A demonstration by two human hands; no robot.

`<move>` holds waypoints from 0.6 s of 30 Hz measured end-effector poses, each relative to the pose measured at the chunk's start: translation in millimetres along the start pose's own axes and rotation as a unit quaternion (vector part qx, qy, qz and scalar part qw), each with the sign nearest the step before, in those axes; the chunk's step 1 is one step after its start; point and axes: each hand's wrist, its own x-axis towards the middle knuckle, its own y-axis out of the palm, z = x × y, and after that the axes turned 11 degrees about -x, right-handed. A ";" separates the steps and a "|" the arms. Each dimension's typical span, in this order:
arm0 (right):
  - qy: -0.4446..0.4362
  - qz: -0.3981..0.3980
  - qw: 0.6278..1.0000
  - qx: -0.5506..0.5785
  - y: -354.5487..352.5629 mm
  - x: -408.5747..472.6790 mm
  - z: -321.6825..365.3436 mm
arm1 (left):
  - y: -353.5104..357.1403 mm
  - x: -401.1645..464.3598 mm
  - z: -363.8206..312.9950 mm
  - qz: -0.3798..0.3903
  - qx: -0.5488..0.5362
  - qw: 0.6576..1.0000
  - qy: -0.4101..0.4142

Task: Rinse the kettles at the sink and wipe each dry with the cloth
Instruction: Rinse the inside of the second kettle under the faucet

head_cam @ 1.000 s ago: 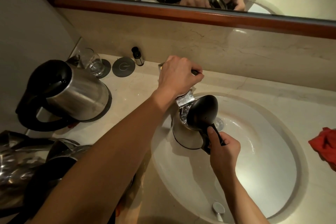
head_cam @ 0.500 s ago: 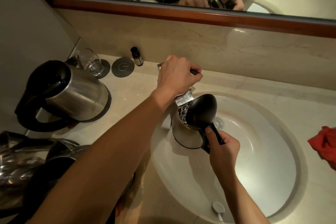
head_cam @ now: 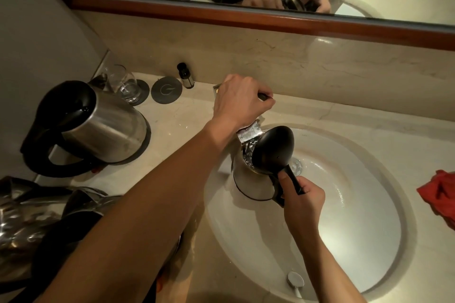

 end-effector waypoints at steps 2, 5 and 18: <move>0.001 0.000 1.000 0.009 0.0 -0.2 0.3 | 0.5 0.2 0.2 0.001 0.003 1.000 -0.003; -0.004 -0.003 1.000 0.007 -0.5 -1.7 1.1 | 0.7 0.5 0.2 0.003 0.005 1.000 -0.006; 0.014 -0.009 1.000 0.005 2.5 0.8 -4.7 | 0.5 0.4 0.3 0.002 0.004 1.000 -0.002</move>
